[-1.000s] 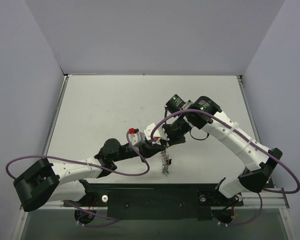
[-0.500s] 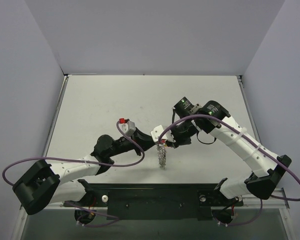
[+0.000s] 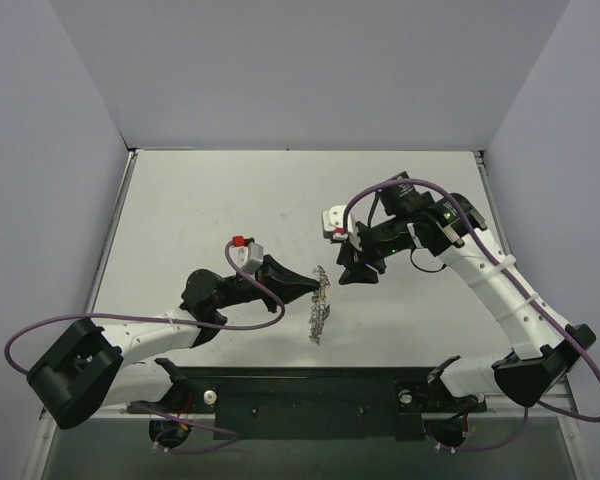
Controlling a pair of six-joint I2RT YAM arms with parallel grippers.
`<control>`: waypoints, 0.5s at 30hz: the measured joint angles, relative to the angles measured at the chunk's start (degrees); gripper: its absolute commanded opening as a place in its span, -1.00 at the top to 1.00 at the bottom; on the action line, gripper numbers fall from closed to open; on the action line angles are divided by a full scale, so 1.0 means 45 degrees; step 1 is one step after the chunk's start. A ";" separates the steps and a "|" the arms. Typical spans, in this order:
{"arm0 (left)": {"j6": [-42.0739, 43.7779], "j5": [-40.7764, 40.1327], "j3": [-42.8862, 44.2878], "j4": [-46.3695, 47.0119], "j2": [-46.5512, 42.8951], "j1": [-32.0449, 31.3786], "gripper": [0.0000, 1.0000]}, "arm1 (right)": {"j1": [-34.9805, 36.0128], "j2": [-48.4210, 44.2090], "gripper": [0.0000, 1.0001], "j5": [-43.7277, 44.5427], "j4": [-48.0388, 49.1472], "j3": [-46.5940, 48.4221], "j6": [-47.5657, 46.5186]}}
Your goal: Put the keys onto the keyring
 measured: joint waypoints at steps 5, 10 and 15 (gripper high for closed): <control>0.0053 0.1379 0.0107 -0.0034 0.0000 0.0248 1.00 | -0.0039 -0.0491 0.26 -0.1899 0.0923 -0.0277 0.1243; 0.0044 0.2584 0.0559 -0.0058 0.0000 0.0481 1.00 | 0.0034 -0.1214 0.36 -0.2608 0.2788 -0.1574 0.3687; -0.0005 0.3196 0.0675 -0.0049 0.0010 0.0549 1.00 | 0.0068 -0.1384 0.35 -0.2487 0.4721 -0.2832 0.6173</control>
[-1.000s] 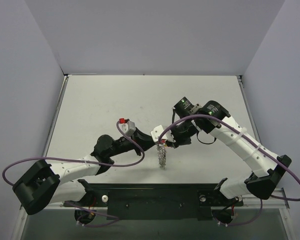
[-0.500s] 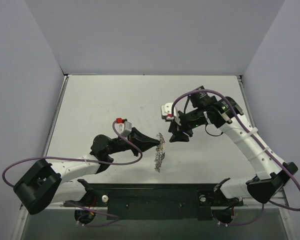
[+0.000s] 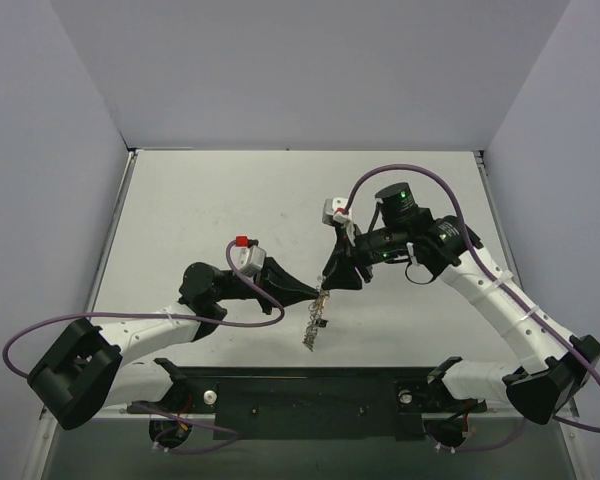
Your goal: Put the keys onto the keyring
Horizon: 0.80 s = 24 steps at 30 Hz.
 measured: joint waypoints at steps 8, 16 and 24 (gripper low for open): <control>-0.0097 0.0335 0.0010 0.0053 0.0063 0.0000 1.00 | -0.0117 -0.0223 0.32 0.0792 0.0903 -0.0180 0.1462; -0.0097 0.0364 0.0010 0.0063 0.0083 0.0000 1.00 | -0.0505 -0.0801 0.16 0.0544 0.0699 -0.0534 0.1423; -0.0097 0.0359 0.0005 0.0063 0.0092 0.0000 1.00 | -0.0204 -0.0840 0.09 0.0432 0.0083 -0.0733 0.0792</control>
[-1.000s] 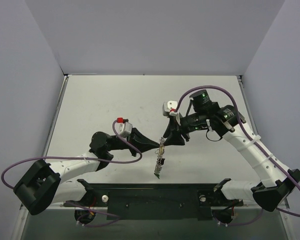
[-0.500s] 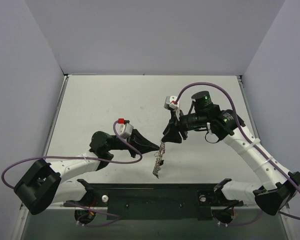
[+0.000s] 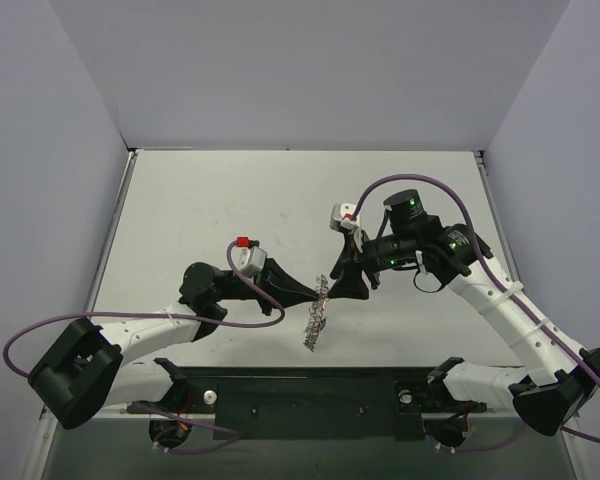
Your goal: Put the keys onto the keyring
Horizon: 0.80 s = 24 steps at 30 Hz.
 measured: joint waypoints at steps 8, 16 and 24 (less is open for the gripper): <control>0.0005 0.0000 0.0005 0.0000 0.0010 0.0000 1.00 | 0.0321 0.0000 0.07 0.0301 -0.0233 -0.0010 -0.0277; 0.0000 0.0005 0.0000 0.0000 0.0015 0.0000 1.00 | 0.0432 0.0005 0.07 0.0884 -0.0214 -0.0141 -0.0243; -0.0005 0.0005 0.0005 0.0000 0.0015 0.0000 1.00 | 0.0510 0.0005 0.07 0.1214 -0.0141 -0.0141 -0.0117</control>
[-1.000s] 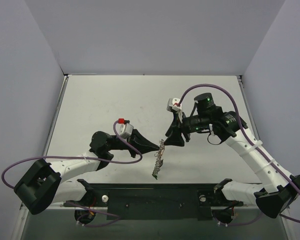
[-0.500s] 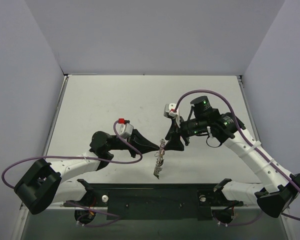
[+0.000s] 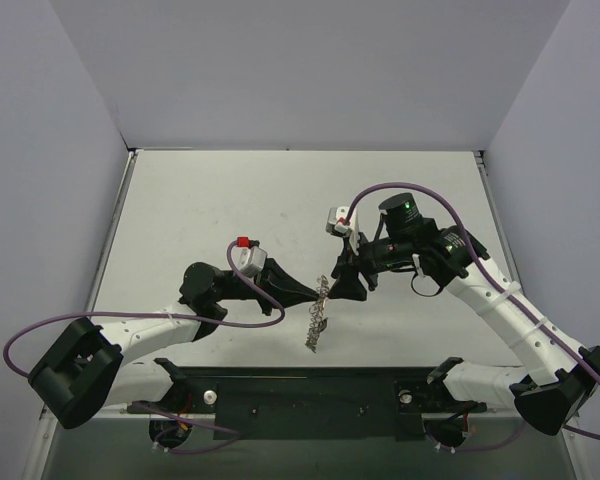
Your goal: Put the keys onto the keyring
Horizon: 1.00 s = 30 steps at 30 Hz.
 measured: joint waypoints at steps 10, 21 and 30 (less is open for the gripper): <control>-0.0005 0.0005 0.0000 0.0010 0.0005 0.0010 1.00 | -0.0010 0.0000 0.11 0.0942 0.0529 -0.0034 0.0763; -0.0044 0.0010 0.0000 0.0019 0.0049 0.0010 1.00 | -0.0063 0.0000 0.04 0.1807 0.0928 -0.0063 0.1248; -0.0097 0.0010 0.0000 0.0058 0.0049 0.0010 1.00 | -0.1127 -0.0078 0.03 -0.0733 0.0223 -0.0058 -0.0685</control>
